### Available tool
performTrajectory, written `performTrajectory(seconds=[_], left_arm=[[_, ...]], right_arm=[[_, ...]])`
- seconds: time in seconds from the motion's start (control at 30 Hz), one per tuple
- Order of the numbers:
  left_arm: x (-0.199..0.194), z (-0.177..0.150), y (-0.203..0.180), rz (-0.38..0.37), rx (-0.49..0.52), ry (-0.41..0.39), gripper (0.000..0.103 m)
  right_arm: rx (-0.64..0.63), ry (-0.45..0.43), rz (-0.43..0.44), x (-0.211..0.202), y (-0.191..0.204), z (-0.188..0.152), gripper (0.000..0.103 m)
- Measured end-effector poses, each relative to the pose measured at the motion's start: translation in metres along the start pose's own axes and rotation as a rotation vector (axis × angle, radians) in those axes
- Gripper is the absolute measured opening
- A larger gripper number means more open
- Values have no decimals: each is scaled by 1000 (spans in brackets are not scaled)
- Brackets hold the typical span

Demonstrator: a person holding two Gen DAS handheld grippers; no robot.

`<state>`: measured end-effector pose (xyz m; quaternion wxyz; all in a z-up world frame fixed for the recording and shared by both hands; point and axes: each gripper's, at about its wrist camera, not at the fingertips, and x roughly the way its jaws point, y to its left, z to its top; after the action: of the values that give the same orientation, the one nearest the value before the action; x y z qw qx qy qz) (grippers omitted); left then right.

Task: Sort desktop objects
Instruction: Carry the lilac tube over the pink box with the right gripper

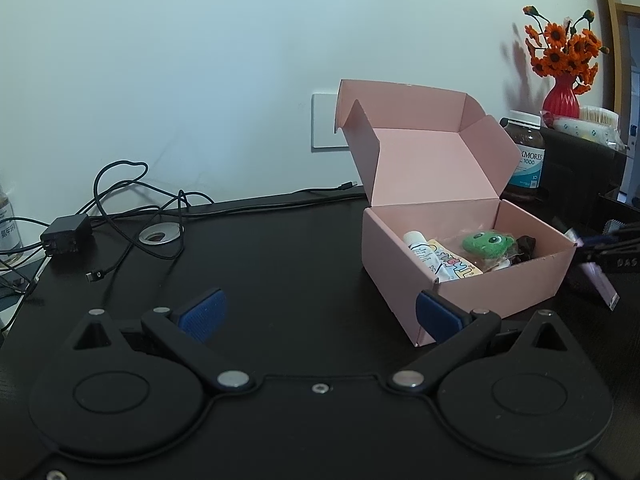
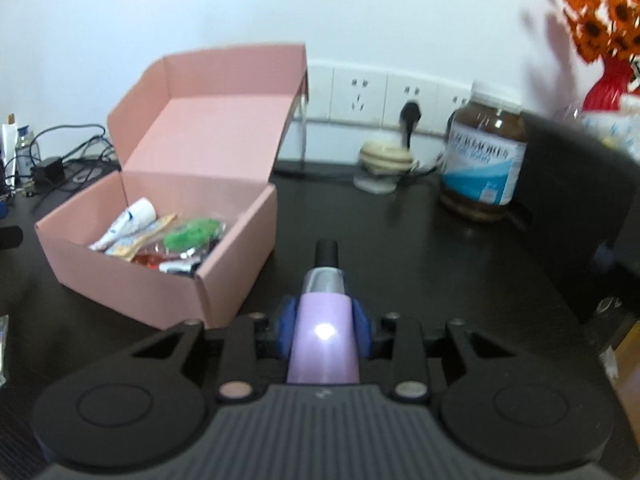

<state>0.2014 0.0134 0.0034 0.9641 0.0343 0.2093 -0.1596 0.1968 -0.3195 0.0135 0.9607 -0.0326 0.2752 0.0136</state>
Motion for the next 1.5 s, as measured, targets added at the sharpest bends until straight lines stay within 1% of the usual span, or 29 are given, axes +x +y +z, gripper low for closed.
performTrajectory(seconds=[0.1,0.27,0.4,0.5,0.67,0.87,0.93,1.03,1.17,1.3,1.5], left_arm=[[0,0,0,0,-3,1,103],[0,0,0,1,-2,-2,103],[0,0,1,0,-5,-2,103],[0,0,1,0,-6,-4,103],[-1,0,0,1,0,-9,103],[0,0,0,1,2,-3,103],[0,0,-1,2,6,-1,103],[0,1,-2,2,13,3,103],[1,1,0,0,4,5,103],[2,1,1,-1,-4,7,103],[2,1,2,-2,-8,10,103]], right_arm=[[-32,-54,-25,-14,3,7,30],[-79,-160,-33,-41,11,27,30],[-115,-249,1,-56,21,48,30],[-160,-296,40,-55,35,65,30],[-324,-327,98,-31,69,77,30],[-515,-215,176,6,98,76,30],[-542,-177,190,14,100,74,30],[-556,-126,238,23,100,73,30],[-569,-37,324,34,103,73,30],[-576,33,377,48,107,69,30],[-494,131,451,66,101,77,31]])
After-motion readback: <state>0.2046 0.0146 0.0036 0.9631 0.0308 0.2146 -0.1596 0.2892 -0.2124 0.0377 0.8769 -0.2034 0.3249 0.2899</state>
